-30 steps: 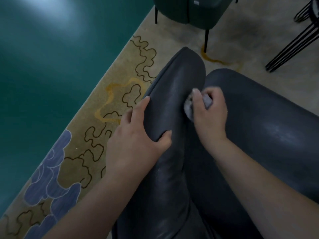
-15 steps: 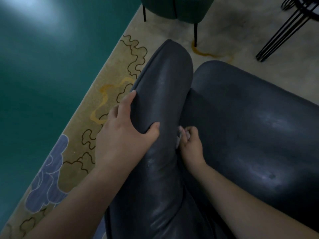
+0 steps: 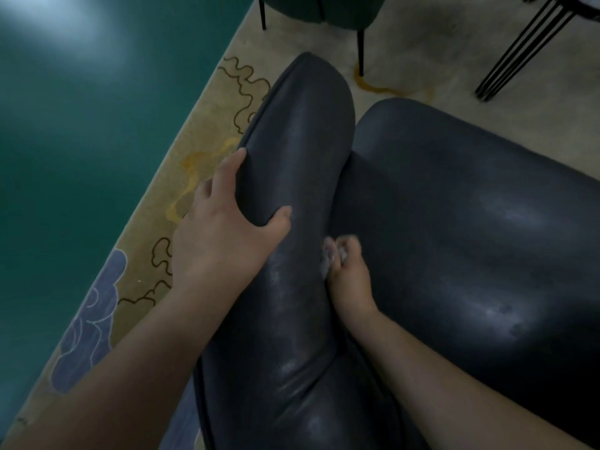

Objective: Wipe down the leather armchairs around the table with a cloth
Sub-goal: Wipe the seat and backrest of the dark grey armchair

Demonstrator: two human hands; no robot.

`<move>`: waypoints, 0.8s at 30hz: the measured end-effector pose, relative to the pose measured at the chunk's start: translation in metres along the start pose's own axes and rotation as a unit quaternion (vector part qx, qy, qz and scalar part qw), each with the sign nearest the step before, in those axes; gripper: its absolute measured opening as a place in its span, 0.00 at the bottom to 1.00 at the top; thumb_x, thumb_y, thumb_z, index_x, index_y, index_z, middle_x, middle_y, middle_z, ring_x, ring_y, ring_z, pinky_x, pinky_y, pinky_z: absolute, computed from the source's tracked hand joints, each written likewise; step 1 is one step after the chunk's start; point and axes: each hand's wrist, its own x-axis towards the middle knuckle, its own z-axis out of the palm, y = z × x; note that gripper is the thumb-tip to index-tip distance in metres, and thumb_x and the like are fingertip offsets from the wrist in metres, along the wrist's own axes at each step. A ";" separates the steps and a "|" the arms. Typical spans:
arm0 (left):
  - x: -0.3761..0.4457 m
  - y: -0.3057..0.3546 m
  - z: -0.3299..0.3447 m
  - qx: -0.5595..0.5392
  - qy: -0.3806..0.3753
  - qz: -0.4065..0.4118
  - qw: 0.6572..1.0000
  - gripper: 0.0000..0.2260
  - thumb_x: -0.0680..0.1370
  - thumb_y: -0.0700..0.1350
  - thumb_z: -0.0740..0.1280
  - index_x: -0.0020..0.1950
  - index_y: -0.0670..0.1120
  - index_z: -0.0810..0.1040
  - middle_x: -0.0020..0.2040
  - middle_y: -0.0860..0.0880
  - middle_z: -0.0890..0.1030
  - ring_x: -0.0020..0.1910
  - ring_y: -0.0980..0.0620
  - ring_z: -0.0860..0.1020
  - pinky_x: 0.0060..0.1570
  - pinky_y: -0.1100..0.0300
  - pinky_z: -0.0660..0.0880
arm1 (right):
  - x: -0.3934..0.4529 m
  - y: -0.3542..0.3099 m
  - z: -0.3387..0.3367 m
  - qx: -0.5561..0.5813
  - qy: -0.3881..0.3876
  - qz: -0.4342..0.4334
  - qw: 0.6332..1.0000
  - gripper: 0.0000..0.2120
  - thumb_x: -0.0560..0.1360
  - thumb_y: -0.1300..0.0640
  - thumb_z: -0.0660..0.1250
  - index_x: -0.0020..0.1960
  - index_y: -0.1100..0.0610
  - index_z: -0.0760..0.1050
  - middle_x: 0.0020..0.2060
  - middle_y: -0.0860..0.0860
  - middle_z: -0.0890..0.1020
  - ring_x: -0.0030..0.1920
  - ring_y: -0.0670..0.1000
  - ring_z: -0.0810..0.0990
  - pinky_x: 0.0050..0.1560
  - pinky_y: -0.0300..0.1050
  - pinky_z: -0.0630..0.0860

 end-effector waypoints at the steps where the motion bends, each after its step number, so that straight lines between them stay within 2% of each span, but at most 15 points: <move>1: 0.000 0.000 0.000 -0.002 -0.003 0.001 1.000 0.37 0.68 0.65 0.68 0.73 0.63 0.55 0.70 0.56 0.68 0.65 0.51 0.71 0.51 0.58 0.66 | -0.004 0.004 -0.005 -0.005 -0.017 0.026 0.999 0.12 0.80 0.56 0.60 0.39 0.54 0.64 0.33 0.50 0.73 0.31 0.41 0.71 0.38 0.36 0.69; 3: 0.000 0.000 -0.001 -0.006 -0.005 0.000 1.000 0.37 0.68 0.65 0.68 0.73 0.63 0.55 0.70 0.55 0.68 0.65 0.51 0.71 0.53 0.56 0.67 | -0.001 -0.009 -0.014 -0.009 -0.009 0.013 1.000 0.11 0.80 0.56 0.61 0.41 0.57 0.65 0.31 0.49 0.72 0.29 0.40 0.70 0.35 0.31 0.68; 6: 0.000 0.000 0.000 0.000 -0.002 0.002 1.000 0.37 0.68 0.65 0.68 0.73 0.63 0.56 0.70 0.54 0.68 0.66 0.51 0.70 0.57 0.54 0.69 | 0.006 -0.059 -0.015 0.014 0.031 -0.092 0.995 0.10 0.80 0.51 0.61 0.43 0.54 0.67 0.36 0.49 0.74 0.35 0.41 0.72 0.38 0.31 0.68; 8: 0.002 0.000 -0.001 0.000 0.000 0.002 1.000 0.37 0.67 0.66 0.66 0.73 0.63 0.56 0.71 0.54 0.68 0.66 0.50 0.70 0.59 0.52 0.69 | 0.001 -0.078 -0.003 -0.019 0.002 -0.170 0.985 0.09 0.78 0.50 0.63 0.42 0.50 0.66 0.41 0.51 0.75 0.39 0.43 0.74 0.40 0.31 0.68; 10: 0.002 0.000 -0.001 -0.004 -0.005 -0.001 1.000 0.37 0.68 0.66 0.66 0.73 0.63 0.56 0.71 0.54 0.68 0.67 0.49 0.70 0.60 0.51 0.70 | -0.008 -0.073 0.006 -0.057 -0.016 -0.197 0.979 0.09 0.77 0.51 0.64 0.42 0.50 0.66 0.44 0.52 0.74 0.41 0.42 0.73 0.41 0.29 0.67; 14: 0.001 -0.001 -0.002 -0.010 -0.008 0.002 1.000 0.37 0.68 0.66 0.66 0.73 0.62 0.56 0.70 0.53 0.68 0.66 0.50 0.70 0.62 0.50 0.70 | -0.011 -0.038 0.000 -0.043 -0.007 -0.151 0.988 0.10 0.79 0.52 0.62 0.41 0.47 0.63 0.42 0.53 0.72 0.38 0.43 0.70 0.41 0.31 0.67; 17: 0.001 0.001 -0.003 0.008 -0.014 -0.006 1.000 0.37 0.69 0.66 0.66 0.74 0.63 0.55 0.70 0.52 0.68 0.65 0.48 0.70 0.58 0.51 0.69 | -0.014 -0.013 -0.007 -0.050 -0.023 -0.092 0.994 0.11 0.80 0.53 0.60 0.40 0.49 0.63 0.37 0.52 0.72 0.37 0.46 0.71 0.39 0.39 0.68; 20: 0.000 0.003 -0.004 0.010 -0.033 -0.020 0.999 0.37 0.69 0.66 0.66 0.74 0.64 0.53 0.69 0.51 0.68 0.63 0.47 0.72 0.54 0.51 0.70 | -0.015 -0.004 -0.017 -0.102 -0.054 -0.038 0.993 0.12 0.81 0.53 0.59 0.40 0.51 0.63 0.35 0.52 0.74 0.37 0.49 0.73 0.38 0.41 0.67; 22: -0.001 0.003 -0.006 -0.002 -0.049 -0.030 0.998 0.37 0.69 0.67 0.65 0.73 0.65 0.52 0.69 0.50 0.68 0.61 0.46 0.73 0.52 0.50 0.72 | -0.012 -0.010 -0.025 -0.147 -0.050 -0.041 0.987 0.12 0.80 0.52 0.60 0.39 0.52 0.64 0.36 0.52 0.75 0.37 0.50 0.74 0.35 0.39 0.66; 24: -0.001 0.004 -0.010 -0.006 -0.067 -0.029 0.997 0.37 0.70 0.67 0.65 0.74 0.64 0.51 0.70 0.49 0.66 0.61 0.44 0.73 0.53 0.49 0.73 | -0.013 -0.023 -0.034 -0.165 -0.020 -0.056 0.985 0.13 0.79 0.50 0.63 0.38 0.52 0.65 0.35 0.50 0.74 0.35 0.47 0.72 0.31 0.33 0.64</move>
